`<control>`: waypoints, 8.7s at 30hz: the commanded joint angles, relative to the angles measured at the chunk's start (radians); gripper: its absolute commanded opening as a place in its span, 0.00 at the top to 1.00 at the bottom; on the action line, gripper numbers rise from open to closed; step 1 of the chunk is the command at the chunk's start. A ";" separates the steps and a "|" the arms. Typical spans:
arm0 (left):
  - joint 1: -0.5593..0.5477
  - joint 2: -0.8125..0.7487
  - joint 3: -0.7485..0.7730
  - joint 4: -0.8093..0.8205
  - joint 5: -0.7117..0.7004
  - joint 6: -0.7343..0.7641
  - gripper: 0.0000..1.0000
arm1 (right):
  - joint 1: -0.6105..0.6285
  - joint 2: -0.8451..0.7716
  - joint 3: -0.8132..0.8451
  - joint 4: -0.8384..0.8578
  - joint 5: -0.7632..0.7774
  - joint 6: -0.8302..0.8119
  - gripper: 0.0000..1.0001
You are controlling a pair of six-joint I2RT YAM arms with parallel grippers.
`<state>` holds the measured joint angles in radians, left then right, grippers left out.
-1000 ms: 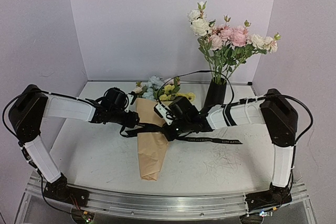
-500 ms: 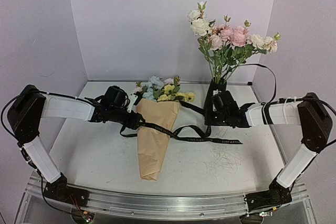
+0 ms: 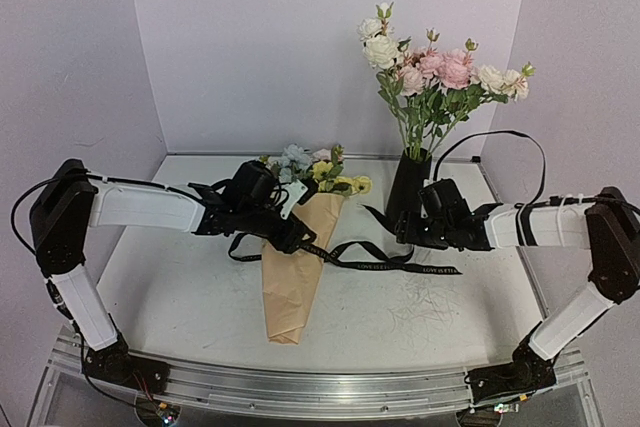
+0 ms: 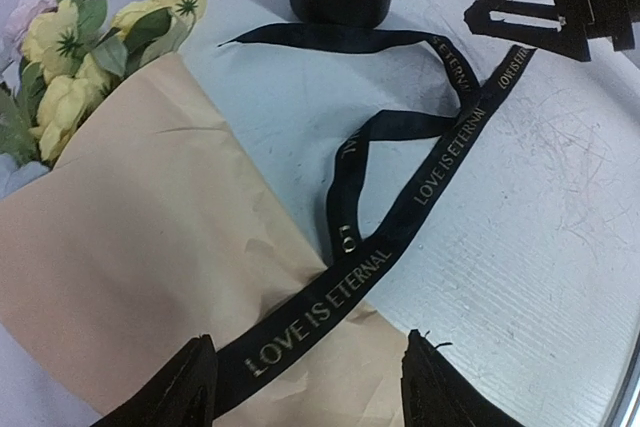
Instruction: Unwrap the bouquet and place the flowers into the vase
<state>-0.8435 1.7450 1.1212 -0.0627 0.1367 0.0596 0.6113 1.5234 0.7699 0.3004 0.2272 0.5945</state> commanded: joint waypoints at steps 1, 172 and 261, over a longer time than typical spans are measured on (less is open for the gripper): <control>-0.043 0.093 0.116 -0.069 -0.017 0.109 0.36 | -0.001 -0.055 -0.056 -0.035 0.013 0.008 0.29; 0.230 0.079 -0.174 0.211 0.223 -0.482 0.41 | 0.215 0.428 0.223 0.342 -0.385 0.202 0.92; 0.308 -0.560 -0.341 -0.018 -0.174 -0.799 0.06 | 0.546 0.308 0.420 -0.045 0.058 -0.034 0.23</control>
<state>-0.5896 1.1476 0.8362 -0.1623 -0.3009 -0.6390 1.1536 1.9321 1.2731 0.3178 0.1171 0.4958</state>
